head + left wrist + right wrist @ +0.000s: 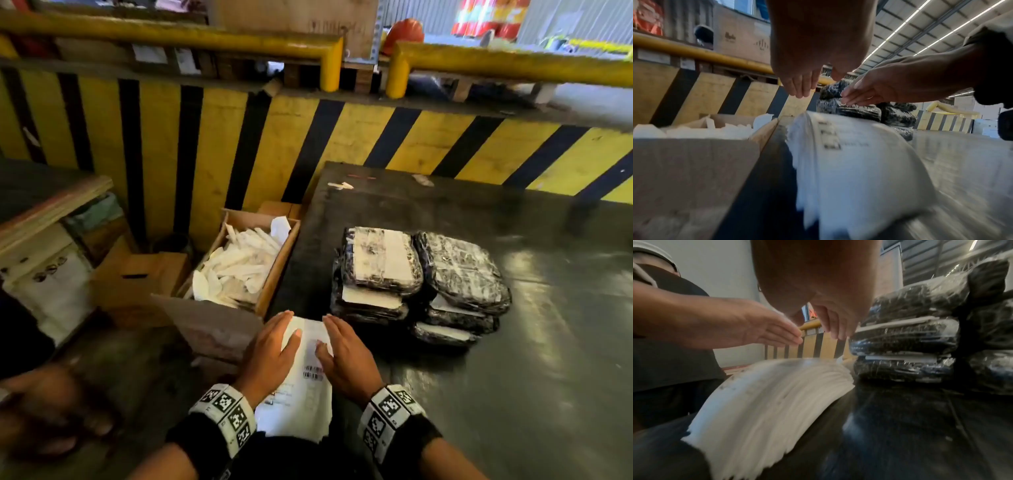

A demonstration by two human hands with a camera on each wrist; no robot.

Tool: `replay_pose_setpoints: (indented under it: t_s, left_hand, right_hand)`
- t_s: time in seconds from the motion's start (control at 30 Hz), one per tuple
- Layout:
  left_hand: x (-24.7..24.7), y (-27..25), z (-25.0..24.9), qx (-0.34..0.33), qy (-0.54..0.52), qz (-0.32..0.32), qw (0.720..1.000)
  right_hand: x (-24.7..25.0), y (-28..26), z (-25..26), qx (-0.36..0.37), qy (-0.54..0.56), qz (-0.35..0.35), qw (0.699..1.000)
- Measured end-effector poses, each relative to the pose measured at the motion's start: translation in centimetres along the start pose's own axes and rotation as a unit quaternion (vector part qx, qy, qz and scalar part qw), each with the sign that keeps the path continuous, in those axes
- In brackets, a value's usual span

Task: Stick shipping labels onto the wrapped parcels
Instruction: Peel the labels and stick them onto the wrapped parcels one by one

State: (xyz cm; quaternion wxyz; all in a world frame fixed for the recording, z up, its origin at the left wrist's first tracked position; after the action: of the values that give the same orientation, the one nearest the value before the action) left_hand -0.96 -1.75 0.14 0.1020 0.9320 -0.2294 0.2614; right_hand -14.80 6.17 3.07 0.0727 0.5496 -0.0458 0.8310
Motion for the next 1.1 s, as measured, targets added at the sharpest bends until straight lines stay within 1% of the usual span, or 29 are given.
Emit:
replay_pose_setpoints:
  t_s: [0.07,0.13,0.17,0.27,0.37,0.43,0.5,0.6,0.67,0.77,0.87,0.93,1.03,1.1]
  left_hand:
    - [-0.3,-0.5,1.1,0.024,-0.008,-0.01,1.0]
    - [-0.6,-1.5,2.0,0.063,0.006,-0.004,0.998]
    - [-0.8,-1.9,2.6,0.078,0.02,-0.012,0.997]
    - [-0.7,-2.4,2.9,0.102,0.044,-0.042,0.993]
    - [-0.5,-2.0,2.7,0.117,0.04,-0.074,0.99]
    - [-0.4,-1.6,2.7,0.128,0.016,-0.095,0.987]
    - [-0.2,-1.5,2.8,0.151,-0.033,-0.116,0.981]
    - [0.3,-1.4,2.9,0.185,-0.086,-0.127,0.971]
    - [0.6,-1.3,2.9,0.18,-0.093,-0.117,0.972]
    - [1.3,-1.3,2.5,0.15,-0.122,-0.112,0.975]
    - [2.9,-1.4,0.5,0.121,-0.183,-0.109,0.97]
    - [4.3,-1.2,-1.8,0.107,-0.216,-0.107,0.965]
    - [6.0,-0.3,-5.1,0.089,-0.287,-0.121,0.946]
    - [6.9,0.7,-7.2,0.066,-0.311,-0.154,0.936]
  right_hand:
    - [-1.0,-0.2,0.0,0.001,0.01,0.022,1.0]
    - [-2.2,-0.6,0.1,0.006,-0.006,0.048,0.999]
    - [-2.7,-0.8,0.2,0.008,-0.01,0.059,0.998]
    - [-3.6,-0.7,0.1,0.013,-0.007,0.048,0.999]
    - [-4.3,-0.6,-0.4,0.01,-0.002,0.03,1.0]
    - [-4.8,-0.6,-0.6,0.011,0.002,0.022,1.0]
    - [-5.0,-0.7,-0.7,0.008,0.01,0.018,1.0]
    - [-5.2,-0.9,-1.1,-0.003,0.026,0.019,0.999]
    - [-5.3,-0.9,-1.4,0.0,0.025,0.016,1.0]
    - [-5.1,-1.1,-1.9,0.004,0.041,0.015,0.999]
    - [-3.9,-1.3,-2.2,-0.014,0.109,-0.008,0.994]
    - [-2.0,-1.3,-1.9,-0.038,0.203,-0.043,0.978]
    - [1.9,-1.6,-0.6,-0.044,0.361,-0.05,0.93]
    - [4.4,-2.2,0.2,-0.023,0.396,-0.043,0.917]
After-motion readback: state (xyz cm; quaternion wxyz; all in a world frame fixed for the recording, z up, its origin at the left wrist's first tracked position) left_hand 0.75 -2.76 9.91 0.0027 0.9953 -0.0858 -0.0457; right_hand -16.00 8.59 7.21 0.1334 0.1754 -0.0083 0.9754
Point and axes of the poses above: each hand's wrist, its own y-axis towards the middle knuckle, its own x-axis out of the back of the hand, z = x × y, the point moved 2 cm from there along y, towards the middle knuckle, and after that the axes turned 8 degrees about -y, right-handed, at the moved point
